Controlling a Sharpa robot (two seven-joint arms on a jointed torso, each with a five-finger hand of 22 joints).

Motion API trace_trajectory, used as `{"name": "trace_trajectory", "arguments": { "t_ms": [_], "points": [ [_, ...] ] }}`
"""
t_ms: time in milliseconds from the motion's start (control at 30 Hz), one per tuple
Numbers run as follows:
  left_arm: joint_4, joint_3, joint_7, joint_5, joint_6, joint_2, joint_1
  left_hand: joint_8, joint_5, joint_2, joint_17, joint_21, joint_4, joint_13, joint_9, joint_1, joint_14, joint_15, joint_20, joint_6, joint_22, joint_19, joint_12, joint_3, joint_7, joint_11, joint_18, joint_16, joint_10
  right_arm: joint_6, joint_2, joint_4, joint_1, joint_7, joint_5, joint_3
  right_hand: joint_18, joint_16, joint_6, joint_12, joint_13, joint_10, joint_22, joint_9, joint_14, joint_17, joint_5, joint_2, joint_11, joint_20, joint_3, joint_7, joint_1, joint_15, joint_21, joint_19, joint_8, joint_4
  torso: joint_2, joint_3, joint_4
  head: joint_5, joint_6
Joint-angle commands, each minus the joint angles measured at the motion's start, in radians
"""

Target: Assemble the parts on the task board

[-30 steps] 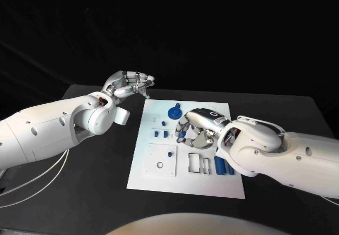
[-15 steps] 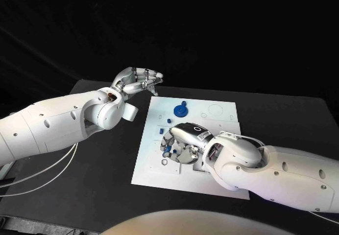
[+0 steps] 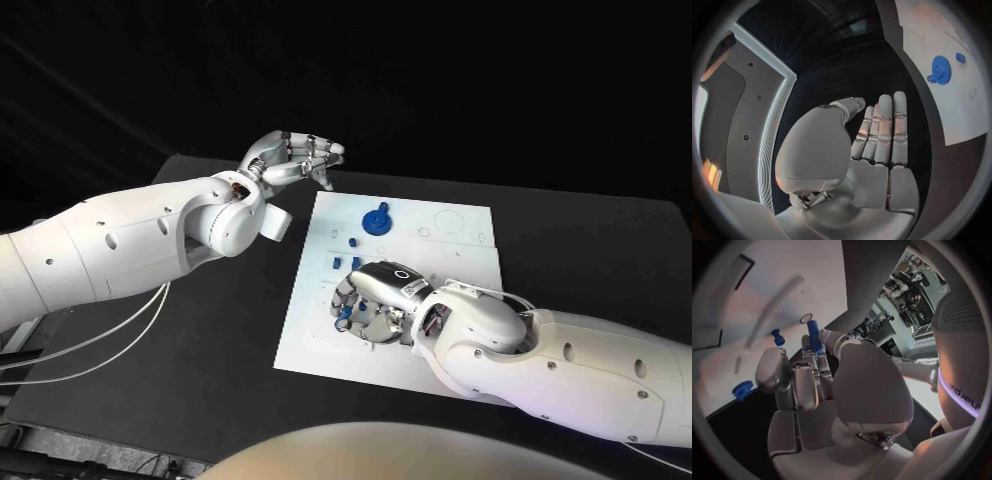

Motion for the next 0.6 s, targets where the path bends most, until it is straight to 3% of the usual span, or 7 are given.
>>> {"name": "trace_trajectory", "arguments": {
  "t_ms": [33, 600],
  "points": [
    [-0.001, 0.0, 0.006, -0.007, 0.019, 0.004, 0.0, -0.002, 0.006, 0.003, -0.001, 0.0, -0.004, -0.002, -0.001, 0.007, -0.007, -0.002, 0.0, -0.007, 0.001, -0.001, 0.005, 0.001, 0.002, 0.0, 0.013, -0.006, -0.01, 0.018, 0.004, -0.003, -0.002, -0.004, -0.029, 0.0, -0.004, -0.006, -0.008, 0.002, 0.002, 0.065, 0.069, 0.002, 0.028, -0.001, 0.007, 0.008, -0.062, 0.001, 0.067, 0.002, -0.003, -0.003, -0.003, -0.008, 0.004, -0.074, 0.0, -0.0013, -0.0009, 0.0, -0.002],
    [0.001, 0.0, 0.006, -0.012, 0.018, 0.004, 0.0, -0.002, 0.005, 0.003, -0.001, 0.001, -0.005, -0.002, -0.001, 0.006, -0.007, -0.001, 0.0, -0.009, 0.002, -0.001, 0.005, 0.001, 0.003, 0.0, 0.013, -0.006, -0.011, 0.055, 0.01, -0.025, -0.005, -0.032, -0.063, -0.005, -0.003, -0.007, -0.01, 0.001, 0.003, 0.065, 0.068, 0.003, 0.027, -0.002, 0.007, 0.009, -0.062, 0.002, 0.071, 0.003, -0.006, -0.002, -0.007, -0.011, 0.005, -0.079, 0.001, -0.0009, 0.0006, 0.004, -0.005]
  ]
}}
